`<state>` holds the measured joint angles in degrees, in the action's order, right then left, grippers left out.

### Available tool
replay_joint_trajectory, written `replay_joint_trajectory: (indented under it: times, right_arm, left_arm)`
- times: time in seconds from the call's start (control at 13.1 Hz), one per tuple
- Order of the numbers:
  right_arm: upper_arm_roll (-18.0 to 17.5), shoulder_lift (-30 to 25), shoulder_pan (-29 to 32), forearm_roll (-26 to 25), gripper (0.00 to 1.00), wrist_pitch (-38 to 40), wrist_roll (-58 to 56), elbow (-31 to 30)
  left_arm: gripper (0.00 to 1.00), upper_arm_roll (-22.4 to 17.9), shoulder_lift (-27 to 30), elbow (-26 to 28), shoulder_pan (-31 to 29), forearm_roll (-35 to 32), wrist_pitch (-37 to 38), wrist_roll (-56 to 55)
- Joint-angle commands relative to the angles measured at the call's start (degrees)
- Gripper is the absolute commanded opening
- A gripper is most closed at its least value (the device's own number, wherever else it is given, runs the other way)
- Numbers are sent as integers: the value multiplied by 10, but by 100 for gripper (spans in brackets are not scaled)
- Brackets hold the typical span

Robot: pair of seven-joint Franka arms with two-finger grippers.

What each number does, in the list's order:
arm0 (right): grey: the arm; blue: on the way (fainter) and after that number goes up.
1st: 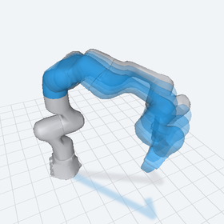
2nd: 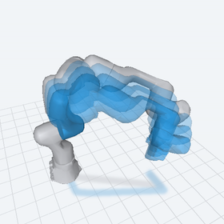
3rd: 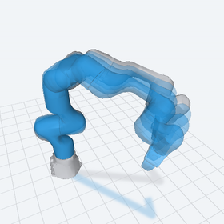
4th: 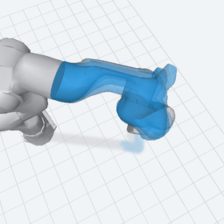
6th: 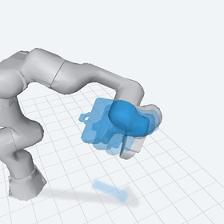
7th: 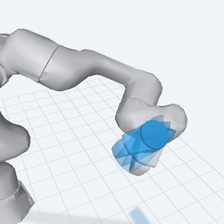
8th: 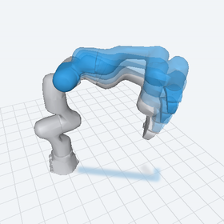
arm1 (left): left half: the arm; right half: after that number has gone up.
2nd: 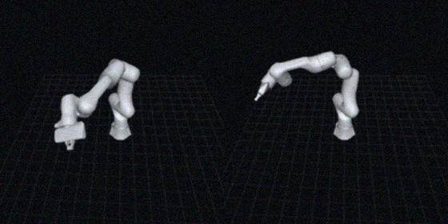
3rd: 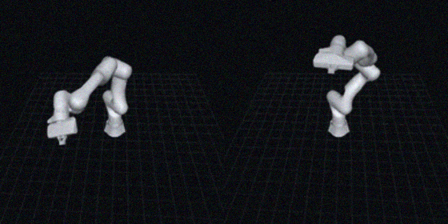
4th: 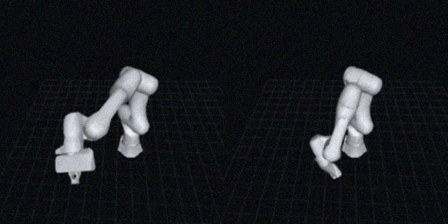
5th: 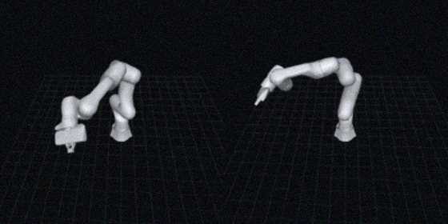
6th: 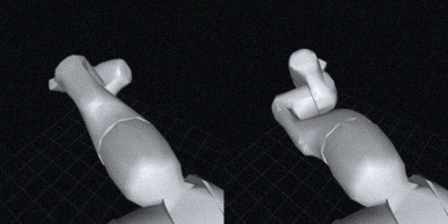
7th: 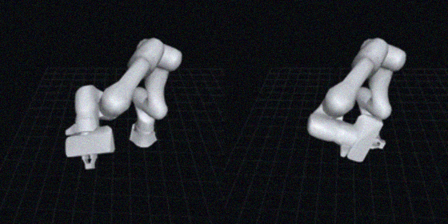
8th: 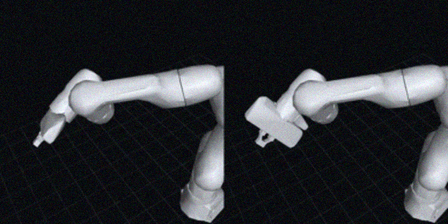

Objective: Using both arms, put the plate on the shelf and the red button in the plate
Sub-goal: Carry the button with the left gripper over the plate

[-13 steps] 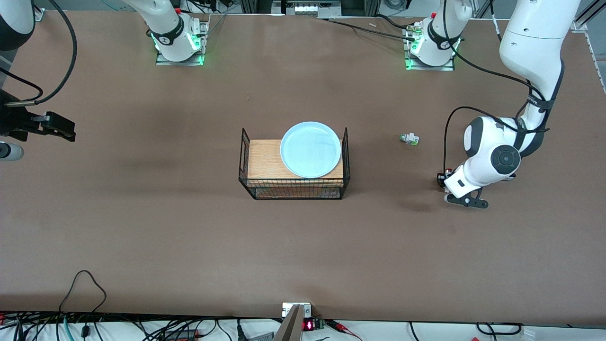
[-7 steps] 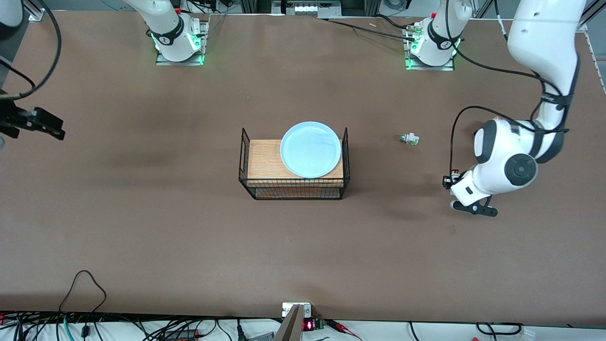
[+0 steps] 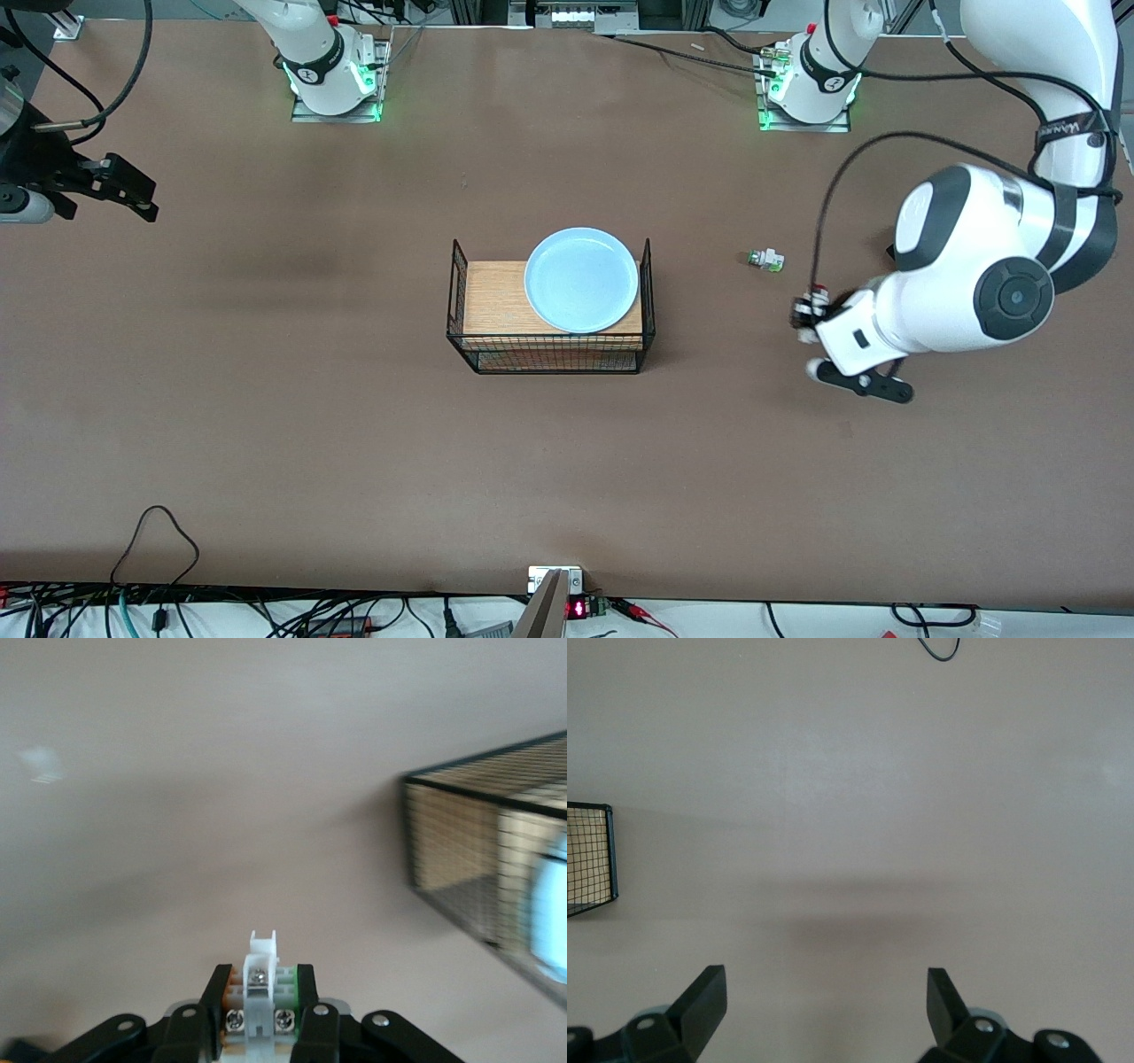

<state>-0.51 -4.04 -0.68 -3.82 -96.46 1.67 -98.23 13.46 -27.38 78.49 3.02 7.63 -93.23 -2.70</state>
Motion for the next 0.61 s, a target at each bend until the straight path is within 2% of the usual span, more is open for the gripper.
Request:
replay_joint_trajectory:
  times: [0.0,0.23,0.38,0.54]
  right_arm:
    - [-11,-6,17,0,100,-4,5,-7]
    - [-12,2,17,1,100,10,6,6]
    - [-11,18,15,1,100,37,7,33]
    - [-11,22,16,1,100,41,6,35]
  left_arm:
    - [9,25,-12,-45,38,33,22,-83]
    - [9,29,-19,-91,131,32,17,-234]
    - [9,28,-28,-99,172,31,10,-295]
    - [9,26,-51,-99,204,28,-40,-331]
